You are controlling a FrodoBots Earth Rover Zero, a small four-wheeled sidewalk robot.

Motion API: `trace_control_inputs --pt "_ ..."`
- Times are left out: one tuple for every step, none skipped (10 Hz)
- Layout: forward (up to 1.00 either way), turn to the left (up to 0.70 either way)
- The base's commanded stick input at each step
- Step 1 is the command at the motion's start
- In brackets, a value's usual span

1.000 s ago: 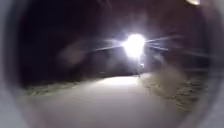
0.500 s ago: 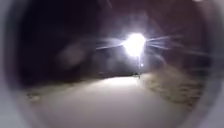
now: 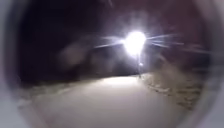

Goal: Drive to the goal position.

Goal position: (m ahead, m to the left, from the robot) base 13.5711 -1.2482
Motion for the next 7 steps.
trace_control_inputs --pt "1.0 0.0" --pt "1.0 0.0" --pt "1.0 0.0" --pt "1.0 0.0" --pt "1.0 0.0" --pt "1.0 0.0" --pt "1.0 0.0"
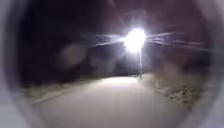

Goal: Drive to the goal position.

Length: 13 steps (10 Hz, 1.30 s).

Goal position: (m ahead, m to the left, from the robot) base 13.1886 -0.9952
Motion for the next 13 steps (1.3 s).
trace_control_inputs --pt "1.0 0.0" --pt "1.0 0.0" --pt "1.0 0.0" --pt "1.0 0.0" --pt "1.0 0.0" --pt "1.0 0.0" --pt "1.0 0.0" --pt "1.0 0.0" --pt "1.0 0.0" --pt "1.0 0.0" --pt "1.0 0.0" --pt "1.0 0.0" --pt "1.0 0.0"
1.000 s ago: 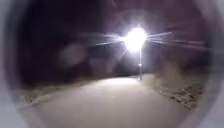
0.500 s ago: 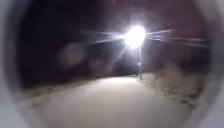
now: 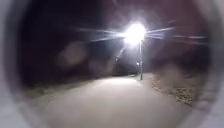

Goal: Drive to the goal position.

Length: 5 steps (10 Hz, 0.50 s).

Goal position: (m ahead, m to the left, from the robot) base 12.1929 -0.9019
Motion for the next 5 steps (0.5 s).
trace_control_inputs --pt "1.0 0.0" --pt "1.0 0.0" --pt "1.0 0.0" --pt "1.0 0.0" --pt "1.0 0.0"
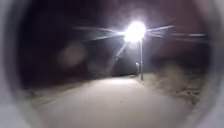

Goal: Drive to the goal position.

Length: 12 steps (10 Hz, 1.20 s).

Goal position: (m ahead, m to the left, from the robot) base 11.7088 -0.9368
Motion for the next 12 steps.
trace_control_inputs --pt "1.0 0.0" --pt "1.0 0.0" --pt "1.0 0.0" --pt "1.0 0.0" --pt "1.0 0.0" --pt "1.0 0.0" --pt "1.0 0.0" --pt "1.0 0.09" --pt "1.0 0.26" --pt "1.0 0.31" --pt "1.0 0.37" --pt "1.0 0.4"
